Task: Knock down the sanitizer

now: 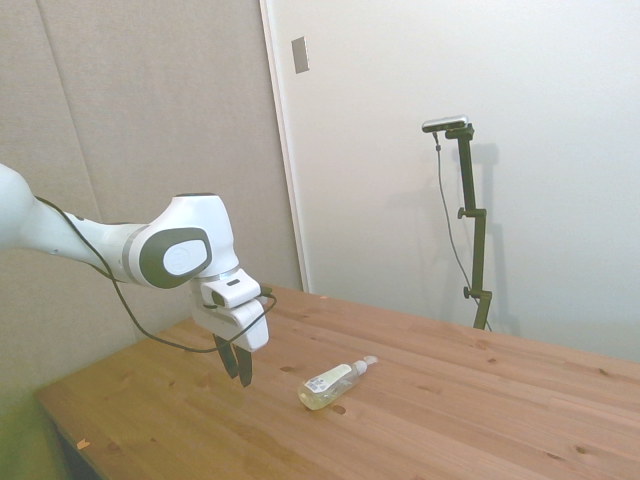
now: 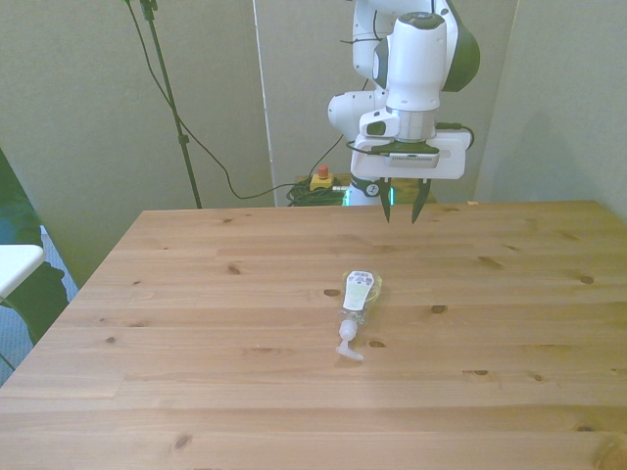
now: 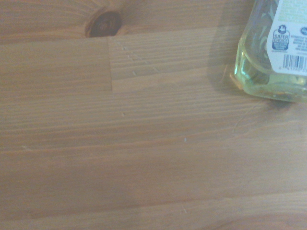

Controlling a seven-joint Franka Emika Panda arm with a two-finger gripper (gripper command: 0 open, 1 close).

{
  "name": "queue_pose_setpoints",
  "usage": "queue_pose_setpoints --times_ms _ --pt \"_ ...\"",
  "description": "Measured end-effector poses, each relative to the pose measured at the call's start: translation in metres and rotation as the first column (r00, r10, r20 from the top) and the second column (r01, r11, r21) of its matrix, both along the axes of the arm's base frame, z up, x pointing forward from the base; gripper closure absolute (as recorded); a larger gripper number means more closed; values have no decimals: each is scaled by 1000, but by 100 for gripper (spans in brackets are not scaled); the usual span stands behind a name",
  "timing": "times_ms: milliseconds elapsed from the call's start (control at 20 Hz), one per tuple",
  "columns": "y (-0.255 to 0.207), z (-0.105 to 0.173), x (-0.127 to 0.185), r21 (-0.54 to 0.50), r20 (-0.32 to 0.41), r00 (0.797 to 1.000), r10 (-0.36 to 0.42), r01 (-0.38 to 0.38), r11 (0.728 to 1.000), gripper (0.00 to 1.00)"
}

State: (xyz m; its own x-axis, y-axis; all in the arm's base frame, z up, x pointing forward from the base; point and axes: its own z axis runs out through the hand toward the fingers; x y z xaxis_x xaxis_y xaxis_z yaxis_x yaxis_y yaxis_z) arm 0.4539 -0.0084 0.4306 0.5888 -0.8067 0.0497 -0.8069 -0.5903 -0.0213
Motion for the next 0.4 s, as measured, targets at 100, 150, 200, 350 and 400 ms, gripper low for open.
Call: queue_pose_setpoints --times_ms 100,150,200,350,400 --pt "0 2 -6 -1 1 1000 1 -1 1000 0" --pt "1 3 -8 -1 2 1000 2 -2 1000 0" --pt "1 3 -10 -2 2 1000 3 -3 1000 0" --pt "3 2 -16 -4 0 1000 7 -7 1000 0" --pt "4 1 -18 -4 -1 1000 8 -8 1000 0"
